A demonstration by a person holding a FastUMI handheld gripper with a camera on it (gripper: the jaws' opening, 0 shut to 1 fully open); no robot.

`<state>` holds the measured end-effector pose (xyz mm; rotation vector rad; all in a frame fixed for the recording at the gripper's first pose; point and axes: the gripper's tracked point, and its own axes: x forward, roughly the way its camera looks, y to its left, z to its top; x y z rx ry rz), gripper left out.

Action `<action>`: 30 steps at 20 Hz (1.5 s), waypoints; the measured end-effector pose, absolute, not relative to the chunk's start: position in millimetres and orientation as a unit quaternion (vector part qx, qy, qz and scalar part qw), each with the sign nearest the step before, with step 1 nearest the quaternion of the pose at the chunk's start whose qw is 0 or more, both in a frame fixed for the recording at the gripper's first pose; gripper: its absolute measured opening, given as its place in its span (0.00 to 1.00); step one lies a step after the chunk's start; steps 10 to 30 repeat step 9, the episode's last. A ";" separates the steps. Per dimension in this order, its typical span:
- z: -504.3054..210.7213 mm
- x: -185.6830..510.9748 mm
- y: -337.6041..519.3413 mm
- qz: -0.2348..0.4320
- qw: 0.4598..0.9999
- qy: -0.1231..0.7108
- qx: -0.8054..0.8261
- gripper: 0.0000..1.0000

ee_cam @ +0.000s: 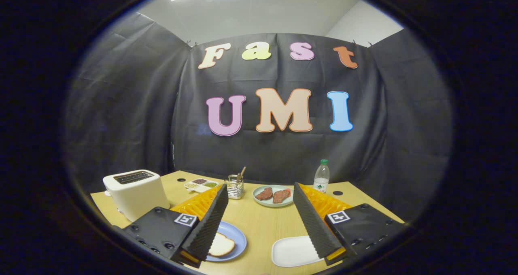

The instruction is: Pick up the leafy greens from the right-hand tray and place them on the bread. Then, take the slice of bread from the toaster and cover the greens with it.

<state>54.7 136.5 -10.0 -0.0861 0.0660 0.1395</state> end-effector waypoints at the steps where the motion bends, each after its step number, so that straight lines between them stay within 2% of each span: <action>1: -16.3 55.2 136.6 0.072 0.996 0.038 -0.047 1.00; 9: -52.2 56.9 111.2 0.065 0.996 0.060 -0.027 1.00; 30: -52.2 56.9 111.2 0.065 0.996 0.060 -0.027 1.00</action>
